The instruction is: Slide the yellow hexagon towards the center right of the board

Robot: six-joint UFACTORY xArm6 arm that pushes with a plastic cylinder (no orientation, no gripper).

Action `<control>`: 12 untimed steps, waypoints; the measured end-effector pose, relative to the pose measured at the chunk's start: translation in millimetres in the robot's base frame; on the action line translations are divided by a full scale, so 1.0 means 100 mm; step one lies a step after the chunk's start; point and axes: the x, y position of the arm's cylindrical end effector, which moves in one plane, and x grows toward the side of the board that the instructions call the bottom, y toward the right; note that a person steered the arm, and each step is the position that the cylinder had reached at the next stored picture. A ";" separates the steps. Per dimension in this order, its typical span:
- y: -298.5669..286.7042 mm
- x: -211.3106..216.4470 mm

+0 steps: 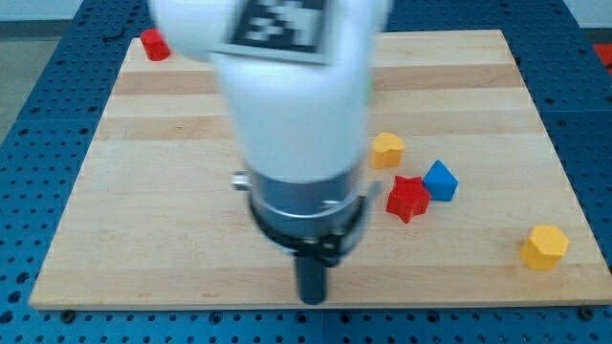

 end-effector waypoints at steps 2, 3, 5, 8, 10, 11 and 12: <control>1.42 0.00; 1.72 0.00; 1.96 -0.06; 2.30 0.00; 2.37 -0.50; 2.35 -0.93; 2.35 -0.94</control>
